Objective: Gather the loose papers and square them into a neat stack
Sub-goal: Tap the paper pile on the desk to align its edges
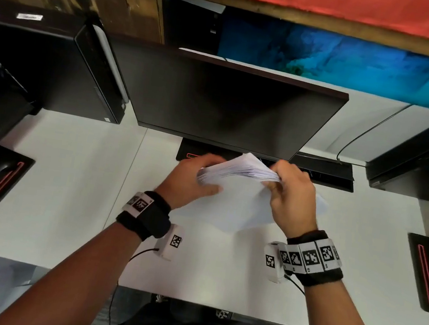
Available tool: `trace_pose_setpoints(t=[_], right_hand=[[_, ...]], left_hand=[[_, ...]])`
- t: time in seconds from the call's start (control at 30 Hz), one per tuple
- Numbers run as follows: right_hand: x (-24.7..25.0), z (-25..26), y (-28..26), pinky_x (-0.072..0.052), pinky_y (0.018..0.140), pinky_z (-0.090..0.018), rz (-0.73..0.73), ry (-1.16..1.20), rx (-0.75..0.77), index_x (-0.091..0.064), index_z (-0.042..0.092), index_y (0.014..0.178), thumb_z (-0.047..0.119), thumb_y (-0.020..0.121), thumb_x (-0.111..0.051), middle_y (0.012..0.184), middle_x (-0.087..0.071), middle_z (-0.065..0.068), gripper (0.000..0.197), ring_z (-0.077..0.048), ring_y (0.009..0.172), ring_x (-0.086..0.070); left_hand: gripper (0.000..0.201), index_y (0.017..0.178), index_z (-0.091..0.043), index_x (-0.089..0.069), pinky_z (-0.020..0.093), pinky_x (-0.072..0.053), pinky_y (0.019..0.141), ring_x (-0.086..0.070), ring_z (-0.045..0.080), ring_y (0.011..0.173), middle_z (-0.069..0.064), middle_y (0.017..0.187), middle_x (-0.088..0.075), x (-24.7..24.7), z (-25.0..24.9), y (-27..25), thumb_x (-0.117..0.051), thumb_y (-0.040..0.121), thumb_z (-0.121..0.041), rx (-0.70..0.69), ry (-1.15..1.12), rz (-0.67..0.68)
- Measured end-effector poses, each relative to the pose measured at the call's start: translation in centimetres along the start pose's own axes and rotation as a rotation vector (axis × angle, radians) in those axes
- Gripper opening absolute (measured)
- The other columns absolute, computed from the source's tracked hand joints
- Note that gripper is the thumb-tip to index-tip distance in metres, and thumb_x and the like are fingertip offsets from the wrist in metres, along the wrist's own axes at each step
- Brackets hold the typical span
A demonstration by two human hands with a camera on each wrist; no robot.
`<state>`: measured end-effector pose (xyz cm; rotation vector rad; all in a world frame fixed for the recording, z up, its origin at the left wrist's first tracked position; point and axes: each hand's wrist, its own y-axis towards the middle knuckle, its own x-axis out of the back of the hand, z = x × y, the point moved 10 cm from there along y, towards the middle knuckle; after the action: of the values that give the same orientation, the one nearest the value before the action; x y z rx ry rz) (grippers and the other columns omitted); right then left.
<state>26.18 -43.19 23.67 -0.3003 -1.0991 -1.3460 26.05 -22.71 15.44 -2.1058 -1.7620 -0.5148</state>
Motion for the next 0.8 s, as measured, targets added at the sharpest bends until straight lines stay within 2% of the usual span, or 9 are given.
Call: trace_pose_setpoints(t=[0.07, 0.17, 0.3, 0.4, 0.5, 0.57, 0.63, 0.73, 0.8], right_hand=[[0.0, 0.8, 0.2, -0.027, 0.068, -0.027, 0.024, 0.014, 0.018, -0.06, 0.011, 0.085, 0.012, 0.091, -0.071, 0.077, -0.061, 0.0, 0.012, -0.016, 0.072, -0.047], [1.0, -3.6, -0.7, -0.043, 0.068, -0.024, 0.029, 0.098, -0.223, -0.066, 0.022, 0.086, 0.033, 0.082, -0.082, 0.079, -0.068, 0.01, 0.02, -0.01, 0.07, -0.058], [1.7, -9.6, -3.7, -0.05, 0.072, -0.016, -0.081, 0.469, -0.58, -0.067, 0.024, 0.095, 0.019, 0.072, -0.09, 0.092, -0.071, 0.01, 0.033, -0.01, 0.084, -0.065], [-2.5, -8.9, -5.4, -0.057, 0.081, -0.025, 0.013, 0.933, -0.693, -0.066, 0.012, 0.121, -0.005, 0.076, -0.081, 0.113, -0.076, -0.001, 0.051, -0.016, 0.101, -0.072], [-5.4, -8.0, -6.3, -0.06, 0.081, -0.032, 0.022, 1.126, -0.773, -0.062, 0.009, 0.131, -0.009, 0.08, -0.075, 0.12, -0.075, -0.007, 0.056, -0.022, 0.108, -0.073], [-5.6, -8.3, -6.5, -0.06, 0.079, -0.032, -0.088, 1.108, -0.813, -0.067, 0.013, 0.122, -0.007, 0.083, -0.074, 0.112, -0.077, -0.003, 0.045, -0.019, 0.101, -0.075], [-5.3, -8.3, -6.8, -0.06, 0.077, -0.031, -0.216, 1.023, -0.823, -0.072, 0.018, 0.108, -0.003, 0.085, -0.075, 0.099, -0.08, 0.004, 0.032, -0.013, 0.091, -0.076], [-5.8, -7.7, -7.5, -0.06, 0.085, -0.031, -0.363, 0.898, -0.793, -0.073, 0.02, 0.109, 0.007, 0.087, -0.077, 0.101, -0.078, 0.005, 0.026, -0.016, 0.097, -0.074], [-7.1, -7.4, -8.2, -0.059, 0.092, -0.036, -0.386, 0.902, -0.819, -0.071, 0.019, 0.117, 0.012, 0.088, -0.078, 0.108, -0.077, 0.004, 0.031, -0.019, 0.104, -0.073]], left_hand=[[0.029, 0.117, -0.019, -0.072, 0.016, -0.048, 0.077, -0.064, -0.003, 0.083, -0.006, 0.097, -0.073, -0.8, -0.3, 0.4, -0.078, 0.089, -0.016, 0.01, -0.108, 0.008], [0.02, 0.106, -0.025, -0.072, 0.008, -0.045, 0.072, -0.064, -0.008, 0.077, -0.02, 0.084, -0.071, -0.8, 1.3, -0.1, -0.076, 0.09, -0.012, 0.072, -0.215, -0.041], [0.014, 0.077, -0.027, -0.074, 0.022, -0.053, 0.067, -0.067, 0.007, 0.07, -0.012, 0.072, -0.072, 0.3, 4.5, -1.1, -0.082, 0.084, -0.017, 0.195, -0.368, -0.138], [0.023, 0.106, -0.01, -0.078, 0.04, -0.061, 0.083, -0.076, 0.029, 0.094, 0.009, 0.099, -0.08, -0.1, 5.1, -1.7, -0.081, 0.083, -0.01, 0.248, -0.531, -0.168], [0.025, 0.111, 0.003, -0.074, 0.026, -0.059, 0.078, -0.077, 0.015, 0.089, 0.0, 0.093, -0.082, -0.9, 5.0, -2.0, -0.076, 0.086, -0.002, 0.269, -0.552, -0.174], [0.023, 0.107, 0.004, -0.074, 0.031, -0.06, 0.079, -0.075, 0.016, 0.089, 0.008, 0.093, -0.081, -1.0, 5.6, -2.2, -0.077, 0.088, -0.007, 0.293, -0.526, -0.234], [0.023, 0.101, 0.001, -0.073, 0.042, -0.059, 0.086, -0.071, 0.022, 0.09, 0.019, 0.099, -0.077, -1.2, 6.2, -2.5, -0.077, 0.09, -0.019, 0.287, -0.491, -0.287], [0.011, 0.107, -0.024, -0.072, 0.03, -0.055, 0.095, -0.071, 0.013, 0.102, -0.002, 0.107, -0.076, -2.4, 6.1, -3.1, -0.069, 0.096, -0.026, 0.254, -0.434, -0.319], [0.022, 0.121, -0.026, -0.068, 0.03, -0.053, 0.103, -0.069, 0.01, 0.113, -0.008, 0.116, -0.074, -3.0, 6.2, -3.6, -0.064, 0.1, -0.022, 0.25, -0.396, -0.351]])
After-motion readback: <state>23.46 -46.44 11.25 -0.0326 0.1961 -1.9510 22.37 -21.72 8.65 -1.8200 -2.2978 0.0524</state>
